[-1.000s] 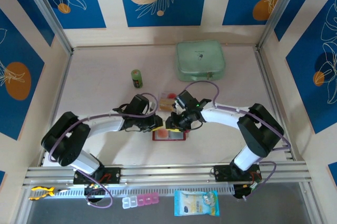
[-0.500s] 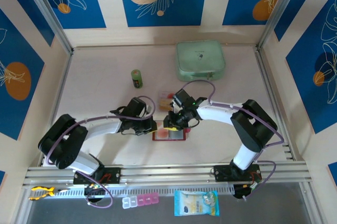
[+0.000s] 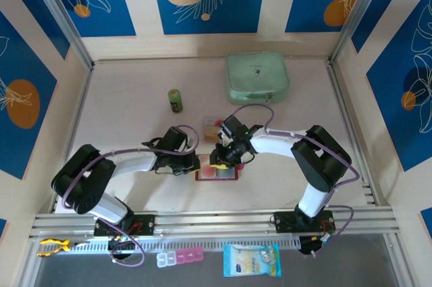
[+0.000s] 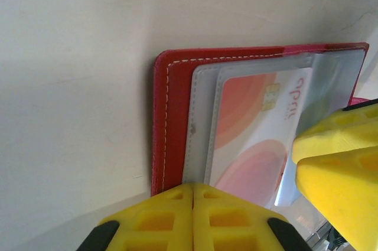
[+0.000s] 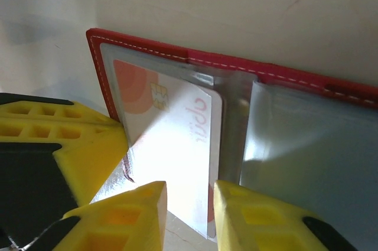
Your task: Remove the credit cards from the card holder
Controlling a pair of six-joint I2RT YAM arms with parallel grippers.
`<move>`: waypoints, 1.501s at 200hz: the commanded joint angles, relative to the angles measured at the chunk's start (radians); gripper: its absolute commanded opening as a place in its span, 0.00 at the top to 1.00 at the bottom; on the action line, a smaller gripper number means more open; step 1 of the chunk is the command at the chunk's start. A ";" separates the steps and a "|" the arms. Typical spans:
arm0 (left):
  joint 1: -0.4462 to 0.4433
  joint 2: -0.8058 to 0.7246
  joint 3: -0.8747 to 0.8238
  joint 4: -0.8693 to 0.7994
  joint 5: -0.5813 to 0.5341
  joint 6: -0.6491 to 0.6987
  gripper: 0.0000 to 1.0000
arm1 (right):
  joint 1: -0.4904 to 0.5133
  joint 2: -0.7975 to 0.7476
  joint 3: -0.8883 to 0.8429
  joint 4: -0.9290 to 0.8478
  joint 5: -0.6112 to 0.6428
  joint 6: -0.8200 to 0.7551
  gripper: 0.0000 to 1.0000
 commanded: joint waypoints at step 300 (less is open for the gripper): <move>0.013 0.007 0.092 -0.066 0.033 0.043 0.96 | 0.022 -0.005 0.061 -0.055 0.009 -0.011 0.71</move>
